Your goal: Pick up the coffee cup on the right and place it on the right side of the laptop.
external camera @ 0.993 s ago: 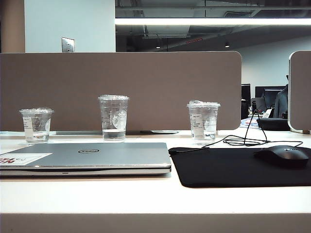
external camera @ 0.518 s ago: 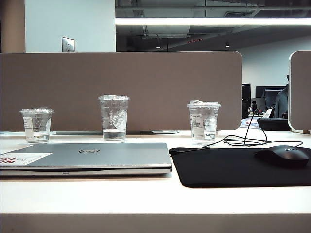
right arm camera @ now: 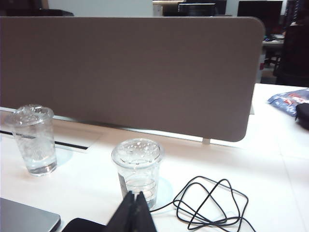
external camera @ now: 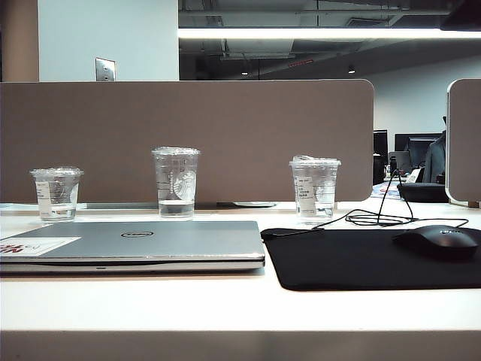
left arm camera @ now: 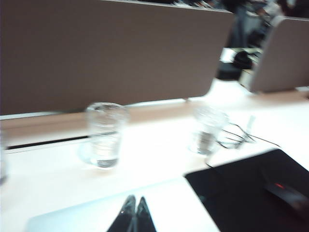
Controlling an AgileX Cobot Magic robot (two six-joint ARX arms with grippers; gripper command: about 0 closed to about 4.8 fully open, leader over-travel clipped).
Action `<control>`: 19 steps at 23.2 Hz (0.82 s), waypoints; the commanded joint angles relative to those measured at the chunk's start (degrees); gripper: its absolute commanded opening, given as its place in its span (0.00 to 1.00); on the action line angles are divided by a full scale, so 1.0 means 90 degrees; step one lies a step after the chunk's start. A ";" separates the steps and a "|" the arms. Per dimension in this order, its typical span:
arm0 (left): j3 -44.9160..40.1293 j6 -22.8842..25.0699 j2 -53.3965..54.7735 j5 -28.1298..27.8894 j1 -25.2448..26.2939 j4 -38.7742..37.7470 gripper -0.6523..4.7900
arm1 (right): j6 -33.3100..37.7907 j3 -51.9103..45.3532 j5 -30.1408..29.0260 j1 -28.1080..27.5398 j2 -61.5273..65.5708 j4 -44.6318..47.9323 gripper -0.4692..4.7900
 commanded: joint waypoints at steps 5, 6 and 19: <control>0.0981 0.0352 0.0741 -0.0629 -0.1175 -0.1248 0.11 | 0.0002 0.0053 -0.0039 0.0296 0.0884 0.0663 0.08; 0.1081 0.0342 0.0843 -0.0503 -0.1248 -0.1319 0.11 | 0.0000 0.0053 -0.0034 0.0398 0.1073 0.0794 0.08; 0.1826 0.0347 0.1464 -0.0243 -0.1292 -0.1860 0.11 | 0.0000 0.0714 -0.0321 0.0478 0.3589 0.2123 0.08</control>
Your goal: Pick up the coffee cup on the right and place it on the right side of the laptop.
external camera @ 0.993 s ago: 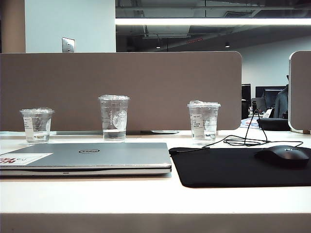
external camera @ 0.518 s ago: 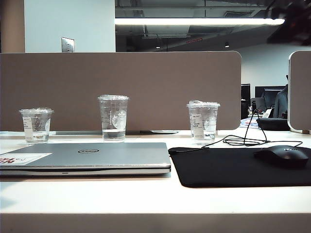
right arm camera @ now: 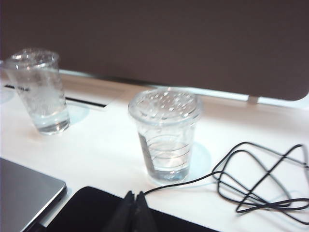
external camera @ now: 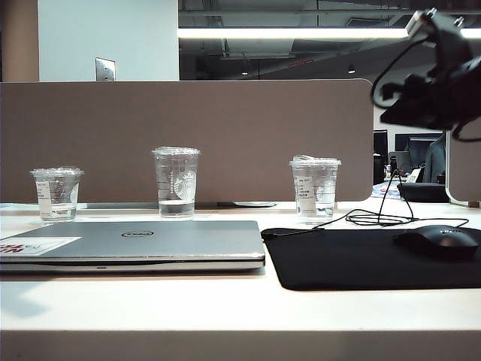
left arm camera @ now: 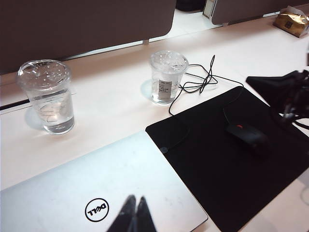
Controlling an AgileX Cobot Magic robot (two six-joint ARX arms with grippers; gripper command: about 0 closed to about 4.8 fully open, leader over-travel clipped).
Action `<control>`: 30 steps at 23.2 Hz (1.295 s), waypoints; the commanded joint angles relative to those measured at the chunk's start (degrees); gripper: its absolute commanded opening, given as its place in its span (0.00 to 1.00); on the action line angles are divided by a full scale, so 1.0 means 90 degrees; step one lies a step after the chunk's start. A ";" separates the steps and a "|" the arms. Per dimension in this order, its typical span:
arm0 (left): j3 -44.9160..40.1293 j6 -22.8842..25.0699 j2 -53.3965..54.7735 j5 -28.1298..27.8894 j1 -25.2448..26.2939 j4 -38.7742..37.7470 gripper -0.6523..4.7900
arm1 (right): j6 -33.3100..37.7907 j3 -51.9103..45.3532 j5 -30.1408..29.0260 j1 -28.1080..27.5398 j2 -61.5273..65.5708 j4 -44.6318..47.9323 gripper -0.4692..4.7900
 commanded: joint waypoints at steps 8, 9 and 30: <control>0.0044 0.0022 -0.0010 0.0029 0.0010 0.0063 0.11 | -0.0002 0.0782 -0.0049 0.0007 0.1277 0.0634 0.10; 0.0041 0.0024 -0.0010 0.0029 0.0010 0.0063 0.11 | 0.0000 0.0918 -0.0058 0.0007 0.1438 0.0622 0.17; 0.0041 0.0024 -0.0005 0.0049 0.0010 0.0066 0.11 | 0.0000 0.3648 -0.0532 0.0238 0.3934 0.0049 1.00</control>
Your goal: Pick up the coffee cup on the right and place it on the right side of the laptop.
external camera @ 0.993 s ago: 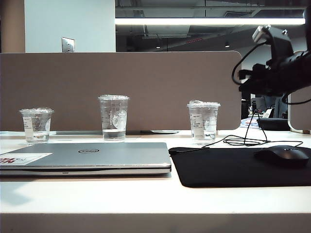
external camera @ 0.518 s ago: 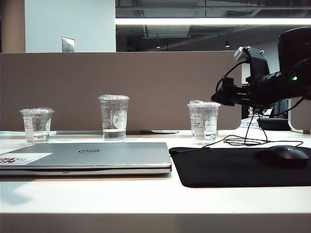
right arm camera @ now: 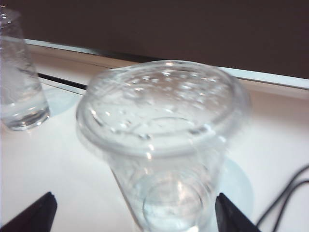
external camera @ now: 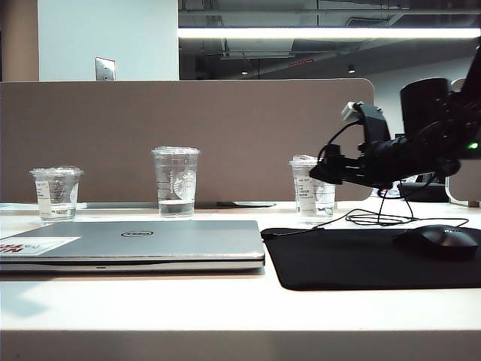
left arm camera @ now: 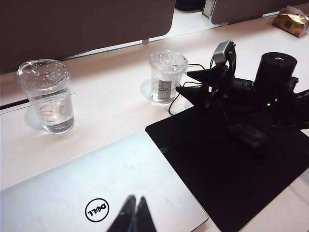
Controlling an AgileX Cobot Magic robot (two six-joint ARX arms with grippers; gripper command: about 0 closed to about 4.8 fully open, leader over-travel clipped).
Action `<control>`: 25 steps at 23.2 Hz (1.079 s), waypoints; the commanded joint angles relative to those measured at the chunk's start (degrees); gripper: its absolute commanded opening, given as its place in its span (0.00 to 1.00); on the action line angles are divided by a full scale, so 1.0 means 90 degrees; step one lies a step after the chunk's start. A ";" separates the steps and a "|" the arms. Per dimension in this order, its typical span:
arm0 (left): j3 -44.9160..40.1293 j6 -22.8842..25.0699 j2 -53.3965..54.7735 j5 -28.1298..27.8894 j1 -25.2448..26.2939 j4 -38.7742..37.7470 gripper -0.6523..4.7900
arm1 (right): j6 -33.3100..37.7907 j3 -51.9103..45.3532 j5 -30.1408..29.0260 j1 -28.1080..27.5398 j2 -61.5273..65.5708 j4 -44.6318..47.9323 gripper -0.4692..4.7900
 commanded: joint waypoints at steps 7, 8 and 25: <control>0.0044 0.0024 -0.0005 0.0041 0.0010 0.0061 0.11 | -0.0005 0.0918 0.0758 0.0362 0.0772 0.0104 1.00; 0.0044 0.0024 -0.0005 0.0041 0.0010 0.0061 0.11 | -0.0005 0.0996 0.0755 0.0376 0.0840 0.0107 1.00; 0.0044 0.0027 -0.0002 0.0039 0.0010 0.0053 0.11 | -0.0007 0.2334 0.0746 0.0423 0.1826 -0.0073 1.00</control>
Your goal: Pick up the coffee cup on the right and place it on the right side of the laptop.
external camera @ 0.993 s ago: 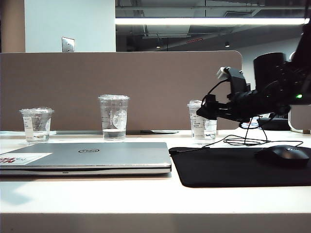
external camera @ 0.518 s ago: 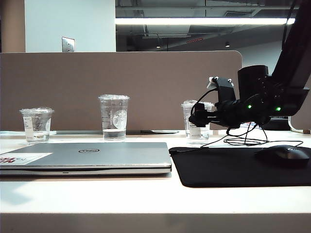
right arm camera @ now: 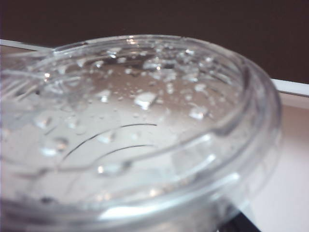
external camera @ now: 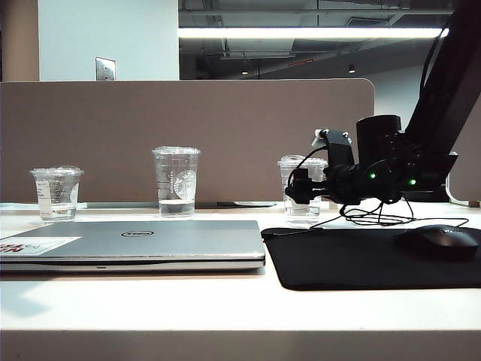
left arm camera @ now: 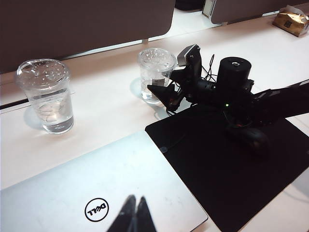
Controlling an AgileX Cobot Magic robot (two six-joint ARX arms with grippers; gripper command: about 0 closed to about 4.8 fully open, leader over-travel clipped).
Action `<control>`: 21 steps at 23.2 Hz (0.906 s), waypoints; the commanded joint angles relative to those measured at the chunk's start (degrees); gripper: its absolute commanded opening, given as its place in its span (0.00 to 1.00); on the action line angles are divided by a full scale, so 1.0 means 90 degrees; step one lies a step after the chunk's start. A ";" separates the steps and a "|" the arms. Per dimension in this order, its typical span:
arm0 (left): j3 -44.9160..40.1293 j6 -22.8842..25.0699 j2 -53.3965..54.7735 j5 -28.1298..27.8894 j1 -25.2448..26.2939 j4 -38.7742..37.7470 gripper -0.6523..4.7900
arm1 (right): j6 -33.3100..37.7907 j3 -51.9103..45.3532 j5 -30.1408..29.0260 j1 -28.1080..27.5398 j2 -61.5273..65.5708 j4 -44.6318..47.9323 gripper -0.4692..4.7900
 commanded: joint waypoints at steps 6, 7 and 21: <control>0.0041 0.0027 0.0019 0.0034 0.0010 0.0032 0.11 | -0.0007 0.0396 0.0126 0.0022 0.0204 0.0117 1.00; 0.0041 0.0024 0.0024 0.0034 0.0010 0.0032 0.11 | -0.0007 0.0396 0.0143 0.0022 0.0211 0.0168 1.00; 0.0041 0.0022 0.0027 0.0032 0.0010 -0.0083 0.11 | -0.0002 0.0393 0.0107 0.0024 0.0206 0.0163 0.52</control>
